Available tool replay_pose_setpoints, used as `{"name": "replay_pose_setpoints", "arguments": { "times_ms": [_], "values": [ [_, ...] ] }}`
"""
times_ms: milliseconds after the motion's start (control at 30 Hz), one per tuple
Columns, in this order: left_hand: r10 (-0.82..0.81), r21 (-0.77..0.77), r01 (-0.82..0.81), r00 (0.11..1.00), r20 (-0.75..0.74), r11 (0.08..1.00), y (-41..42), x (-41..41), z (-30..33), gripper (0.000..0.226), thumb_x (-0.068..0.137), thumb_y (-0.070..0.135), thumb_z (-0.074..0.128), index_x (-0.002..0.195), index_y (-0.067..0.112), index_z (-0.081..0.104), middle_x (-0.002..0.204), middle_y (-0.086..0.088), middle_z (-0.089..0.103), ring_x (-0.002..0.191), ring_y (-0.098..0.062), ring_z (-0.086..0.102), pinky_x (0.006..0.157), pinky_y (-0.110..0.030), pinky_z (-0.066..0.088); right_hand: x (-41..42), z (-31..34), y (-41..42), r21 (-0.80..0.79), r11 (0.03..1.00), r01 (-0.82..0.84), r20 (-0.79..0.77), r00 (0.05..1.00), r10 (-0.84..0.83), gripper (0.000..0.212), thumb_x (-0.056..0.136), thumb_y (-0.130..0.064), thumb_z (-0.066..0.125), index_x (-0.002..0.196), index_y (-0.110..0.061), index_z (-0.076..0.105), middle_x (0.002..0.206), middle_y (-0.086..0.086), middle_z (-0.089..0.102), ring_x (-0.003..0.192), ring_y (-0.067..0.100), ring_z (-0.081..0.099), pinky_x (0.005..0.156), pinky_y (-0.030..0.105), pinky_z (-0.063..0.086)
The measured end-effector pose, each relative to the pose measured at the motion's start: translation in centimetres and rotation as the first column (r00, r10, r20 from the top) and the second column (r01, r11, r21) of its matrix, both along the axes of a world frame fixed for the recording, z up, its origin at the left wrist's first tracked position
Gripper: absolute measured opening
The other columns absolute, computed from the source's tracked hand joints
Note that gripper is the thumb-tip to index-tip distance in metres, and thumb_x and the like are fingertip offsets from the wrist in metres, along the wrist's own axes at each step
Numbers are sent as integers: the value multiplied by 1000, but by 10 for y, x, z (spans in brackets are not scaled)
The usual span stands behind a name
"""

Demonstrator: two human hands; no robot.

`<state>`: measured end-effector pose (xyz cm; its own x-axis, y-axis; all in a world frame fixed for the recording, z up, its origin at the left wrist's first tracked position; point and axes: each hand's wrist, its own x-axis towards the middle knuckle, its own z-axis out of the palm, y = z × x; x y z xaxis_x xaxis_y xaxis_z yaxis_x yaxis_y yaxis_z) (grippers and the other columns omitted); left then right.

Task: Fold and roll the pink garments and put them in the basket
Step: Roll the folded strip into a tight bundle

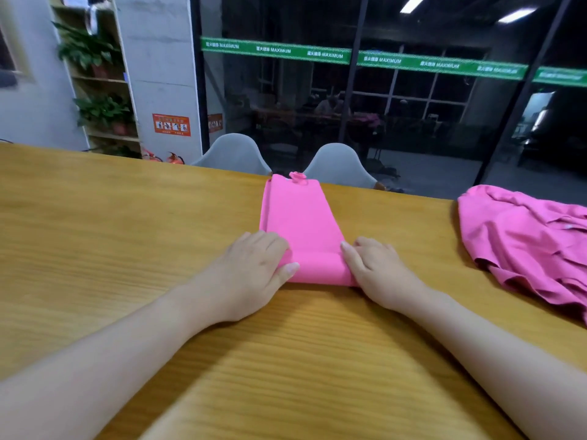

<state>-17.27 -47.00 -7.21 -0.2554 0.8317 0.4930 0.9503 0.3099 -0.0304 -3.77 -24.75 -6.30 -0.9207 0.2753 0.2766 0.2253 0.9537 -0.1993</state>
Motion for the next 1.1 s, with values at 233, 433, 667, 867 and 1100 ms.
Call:
{"name": "replay_pose_setpoints", "arguments": {
  "times_ms": [233, 433, 667, 867, 1100],
  "values": [
    [-54, -31, 68, 942, 330, 997, 1, 0, 11, 54, 97, 61, 23, 82, 14, 45, 78, 5, 50, 76, -12, 46, 72, -34, 34, 29, -16, -12, 323, 946, -2, -127, 991, 45, 54, 105, -52, 16, 111, -19, 57, 116, 0, 54, 110, 23, 52, 99, 44, 41],
    [-8, -7, 9, 995, 100, 1000, -2, 4, 4, 57, 96, 63, 23, 110, 17, 53, 107, 5, 55, 100, -15, 48, 91, -30, 35, 18, -11, -5, 240, 970, -49, -78, 995, 69, 56, 102, -56, 7, 90, -22, 50, 98, -4, 50, 100, 22, 50, 95, 42, 39],
    [-5, -69, 12, 994, 105, 998, -11, 13, 16, 42, 101, 60, 38, 100, 20, 49, 95, 7, 52, 90, -20, 51, 78, -34, 37, 8, 1, -12, 218, 976, -17, 11, 1000, 15, 69, 101, -56, 1, 75, -17, 52, 77, -2, 56, 84, 23, 56, 91, 46, 41],
    [-57, -38, 84, 884, 464, 996, -8, -4, 14, 45, 105, 50, 41, 82, 12, 45, 83, -3, 51, 81, -23, 49, 85, -49, 43, 31, -14, -21, 258, 966, 30, -112, 994, -1, 59, 101, -62, 9, 102, -22, 52, 100, -4, 51, 97, 23, 53, 88, 45, 43],
    [93, -45, -107, 965, -244, 993, -13, 12, 0, 57, 98, 55, 23, 109, 12, 60, 99, -5, 57, 93, -27, 55, 84, -40, 44, 0, -11, -4, -10, 995, -100, -165, 981, 97, 52, 107, -54, 16, 75, -23, 45, 83, -3, 47, 84, 19, 47, 88, 47, 42]
  ]
}}
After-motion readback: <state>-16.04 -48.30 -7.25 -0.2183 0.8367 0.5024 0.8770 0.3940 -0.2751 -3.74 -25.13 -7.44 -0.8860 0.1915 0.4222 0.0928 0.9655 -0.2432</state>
